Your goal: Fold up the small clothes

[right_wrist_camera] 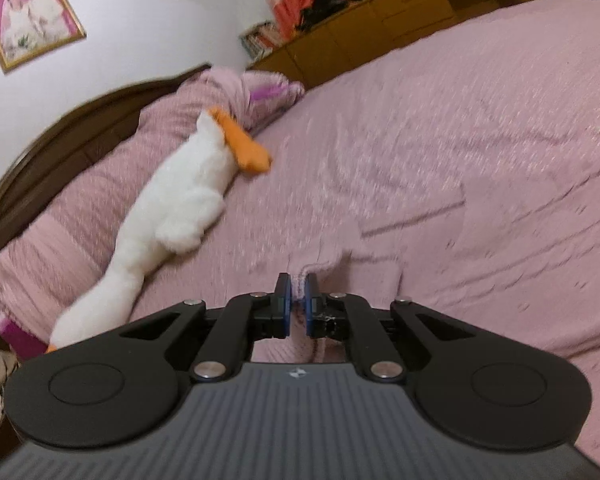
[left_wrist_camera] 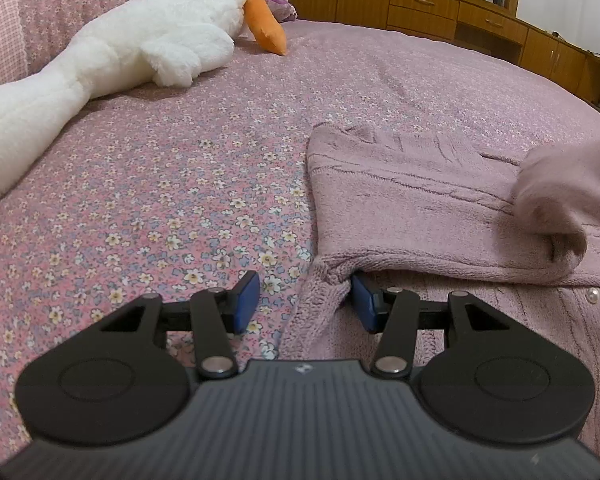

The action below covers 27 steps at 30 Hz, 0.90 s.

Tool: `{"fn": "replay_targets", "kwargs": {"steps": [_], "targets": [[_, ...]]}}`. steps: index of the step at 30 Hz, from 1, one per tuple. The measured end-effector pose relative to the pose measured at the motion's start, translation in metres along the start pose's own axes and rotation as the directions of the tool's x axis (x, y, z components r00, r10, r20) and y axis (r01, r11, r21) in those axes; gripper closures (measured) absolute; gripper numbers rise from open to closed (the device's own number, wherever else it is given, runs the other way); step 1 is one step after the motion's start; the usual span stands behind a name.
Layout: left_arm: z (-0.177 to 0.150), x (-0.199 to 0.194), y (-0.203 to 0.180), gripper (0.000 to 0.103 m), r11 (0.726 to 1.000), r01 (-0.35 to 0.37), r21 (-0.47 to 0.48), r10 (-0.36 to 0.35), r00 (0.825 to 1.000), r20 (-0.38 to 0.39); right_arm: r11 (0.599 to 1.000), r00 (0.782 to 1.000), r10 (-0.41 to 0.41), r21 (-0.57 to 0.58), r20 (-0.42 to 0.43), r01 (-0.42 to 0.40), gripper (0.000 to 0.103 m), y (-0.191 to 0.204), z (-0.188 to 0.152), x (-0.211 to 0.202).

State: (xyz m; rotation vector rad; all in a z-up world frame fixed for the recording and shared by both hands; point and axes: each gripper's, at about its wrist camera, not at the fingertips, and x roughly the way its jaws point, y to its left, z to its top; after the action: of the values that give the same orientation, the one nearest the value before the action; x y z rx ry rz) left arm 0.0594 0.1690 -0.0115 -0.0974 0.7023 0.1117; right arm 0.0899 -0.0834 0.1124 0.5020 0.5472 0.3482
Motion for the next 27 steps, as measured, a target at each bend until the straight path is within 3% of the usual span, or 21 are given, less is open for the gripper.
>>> {"fn": "replay_targets", "kwargs": {"steps": [9, 17, 20, 25, 27], "targets": [[0.000, 0.001, -0.001, 0.051, 1.000, -0.004, 0.012, 0.004, 1.000, 0.000, 0.990, 0.986, -0.137, -0.001, 0.095, 0.138, 0.096, -0.048, 0.056, -0.037], [0.000, 0.001, -0.001, 0.051, 1.000, -0.007, 0.024, 0.007, 1.000, -0.001, 0.971, 0.971, -0.240, -0.006, -0.010, 0.240, 0.096, -0.118, 0.068, -0.038], [0.001, 0.002, -0.002, 0.050, 0.999, -0.011, 0.032, 0.011, 1.000, -0.001, 0.944, 0.943, -0.329, -0.054, -0.048, 0.327, 0.096, -0.134, 0.059, -0.030], [0.001, 0.003, -0.004, 0.049, 0.999, -0.020, 0.043, 0.020, 1.000, -0.001, 0.870, 0.872, -0.483, -0.154, -0.073, 0.469, 0.095, -0.153, 0.033, -0.010], [0.002, 0.003, -0.004, 0.048, 0.999, -0.020, 0.046, 0.020, 1.000, -0.005, 0.867, 0.865, -0.492, -0.143, -0.099, 0.477, 0.095, -0.164, 0.022, -0.007]]}}
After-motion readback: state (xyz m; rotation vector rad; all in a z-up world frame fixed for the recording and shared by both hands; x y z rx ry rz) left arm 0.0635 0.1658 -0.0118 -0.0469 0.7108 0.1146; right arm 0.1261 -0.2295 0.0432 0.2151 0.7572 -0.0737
